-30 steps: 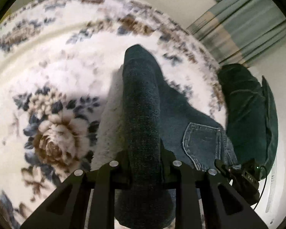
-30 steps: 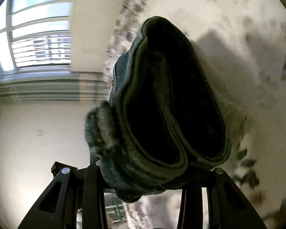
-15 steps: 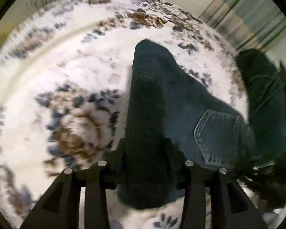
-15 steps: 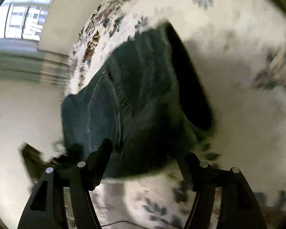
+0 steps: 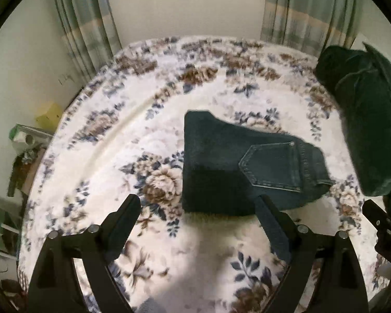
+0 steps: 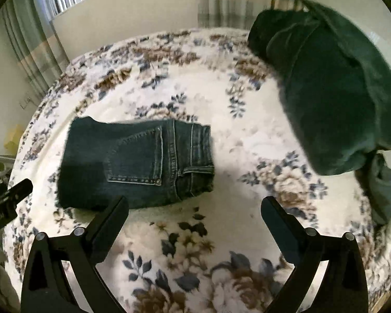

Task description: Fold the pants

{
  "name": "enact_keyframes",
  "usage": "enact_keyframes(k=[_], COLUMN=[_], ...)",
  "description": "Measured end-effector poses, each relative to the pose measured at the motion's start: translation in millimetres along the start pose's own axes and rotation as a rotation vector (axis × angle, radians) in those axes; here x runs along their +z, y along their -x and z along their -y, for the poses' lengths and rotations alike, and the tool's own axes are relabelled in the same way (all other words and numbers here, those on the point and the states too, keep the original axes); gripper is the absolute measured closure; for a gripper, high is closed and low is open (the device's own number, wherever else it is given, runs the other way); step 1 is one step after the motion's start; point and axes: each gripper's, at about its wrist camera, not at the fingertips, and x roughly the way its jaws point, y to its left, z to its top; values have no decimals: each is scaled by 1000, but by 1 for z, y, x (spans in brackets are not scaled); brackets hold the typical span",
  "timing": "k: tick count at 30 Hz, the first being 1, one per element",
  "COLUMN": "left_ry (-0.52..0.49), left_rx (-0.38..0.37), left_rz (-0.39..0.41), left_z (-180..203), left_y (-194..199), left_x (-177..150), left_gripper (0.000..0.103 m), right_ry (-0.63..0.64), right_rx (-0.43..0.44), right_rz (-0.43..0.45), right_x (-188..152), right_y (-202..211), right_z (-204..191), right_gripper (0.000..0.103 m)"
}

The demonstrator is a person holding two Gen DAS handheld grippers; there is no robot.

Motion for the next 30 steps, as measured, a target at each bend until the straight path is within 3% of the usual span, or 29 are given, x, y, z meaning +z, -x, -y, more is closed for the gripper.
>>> enact_keyframes(k=[8,16,24,30], left_ry=[24,45,68,81], left_rx=[19,22,32,34], left_rz=[114,202,278,315], left_z=[6,15,29,34], left_y=[141,270,380,433], left_x=[-33,-76,-127,-152], left_gripper=[13,13,13,13], right_ry=[18,70,115,144], right_rx=[20,51,105,121], right_rz=[108,225,311,376], right_x=[-22,-67,-124,-160], right_y=[150,309,443,526], right_z=[14,40,69,87], right_gripper=[0,0,0,0])
